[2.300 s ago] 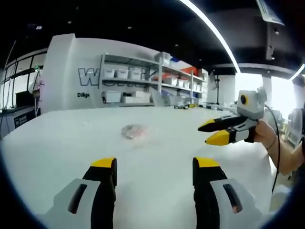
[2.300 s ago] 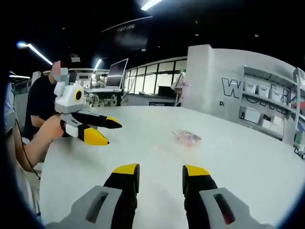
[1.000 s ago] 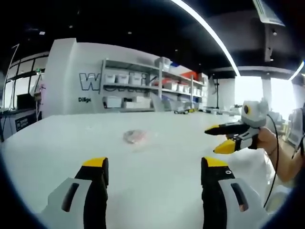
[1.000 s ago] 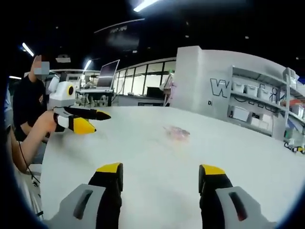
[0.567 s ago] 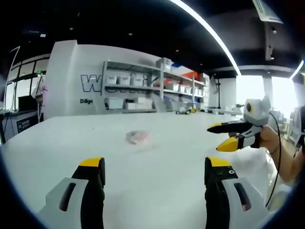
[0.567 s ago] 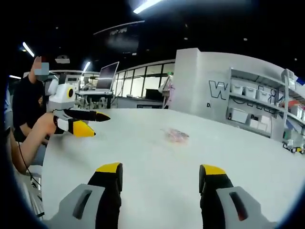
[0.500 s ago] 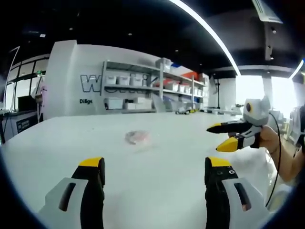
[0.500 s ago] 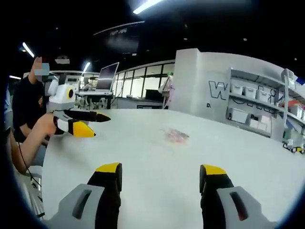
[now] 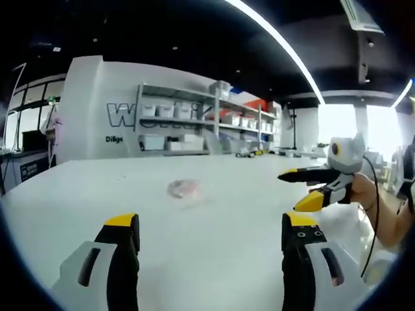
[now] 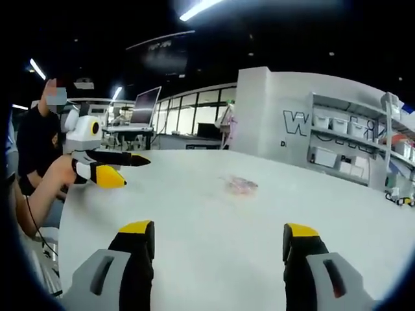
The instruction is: Open the resealable bag by pulling the two sides of the seal apart until the entire bag opening is separated and visibly accessible.
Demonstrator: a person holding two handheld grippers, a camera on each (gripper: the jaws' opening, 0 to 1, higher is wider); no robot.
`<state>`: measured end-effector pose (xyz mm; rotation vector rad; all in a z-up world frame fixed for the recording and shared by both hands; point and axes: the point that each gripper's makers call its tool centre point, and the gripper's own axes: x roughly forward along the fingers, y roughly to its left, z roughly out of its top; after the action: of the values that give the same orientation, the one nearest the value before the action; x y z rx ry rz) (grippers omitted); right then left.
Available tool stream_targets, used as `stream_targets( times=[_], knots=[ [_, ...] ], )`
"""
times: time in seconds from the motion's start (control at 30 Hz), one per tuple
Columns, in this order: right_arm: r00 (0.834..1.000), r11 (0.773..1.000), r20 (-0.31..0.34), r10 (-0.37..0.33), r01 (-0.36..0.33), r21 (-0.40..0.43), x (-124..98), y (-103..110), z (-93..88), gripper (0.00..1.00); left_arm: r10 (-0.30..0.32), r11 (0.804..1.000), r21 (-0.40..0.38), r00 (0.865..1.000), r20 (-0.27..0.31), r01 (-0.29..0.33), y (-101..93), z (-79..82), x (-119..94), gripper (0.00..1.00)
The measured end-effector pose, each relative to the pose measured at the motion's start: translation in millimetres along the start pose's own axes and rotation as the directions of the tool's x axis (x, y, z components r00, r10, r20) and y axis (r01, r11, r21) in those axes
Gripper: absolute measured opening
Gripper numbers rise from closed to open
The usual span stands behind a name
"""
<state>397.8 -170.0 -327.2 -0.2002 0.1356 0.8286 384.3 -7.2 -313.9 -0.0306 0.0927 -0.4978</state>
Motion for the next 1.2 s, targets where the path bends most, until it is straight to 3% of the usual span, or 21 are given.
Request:
stream_targets(
  times=[0.37, 0.53, 0.67, 1.2],
  knots=[
    [1.0, 1.0, -0.004, -0.009, 0.009, -0.001, 0, 1, 0.7, 0.88, -0.002, 1.0, 0.02, 1.0, -0.003, 0.002, -2.1, -0.9, -1, 0.94],
    [1.0, 1.0, 0.018, -0.008, 0.008, 0.016, -1, 2, 3.0, 1.0, 0.029, 0.999, 0.016, 0.999, 0.03, -0.029, 4.0, 3.9, -2, 0.97],
    [1.0, 1.0, 0.008, -0.009, 0.009, 0.01, -1, 3, 1.1, 0.99, 0.042, 0.999, 0.001, 0.997, 0.067, -0.042, 7.7, 9.8, -5, 0.99],
    [0.999, 0.999, 0.027, -0.04, 0.039, 0.031, -4, -1, 2.4, 0.99, 0.064, 0.998, -0.008, 0.996, 0.064, -0.064, 14.2, 7.3, -11, 1.0]
  ],
)
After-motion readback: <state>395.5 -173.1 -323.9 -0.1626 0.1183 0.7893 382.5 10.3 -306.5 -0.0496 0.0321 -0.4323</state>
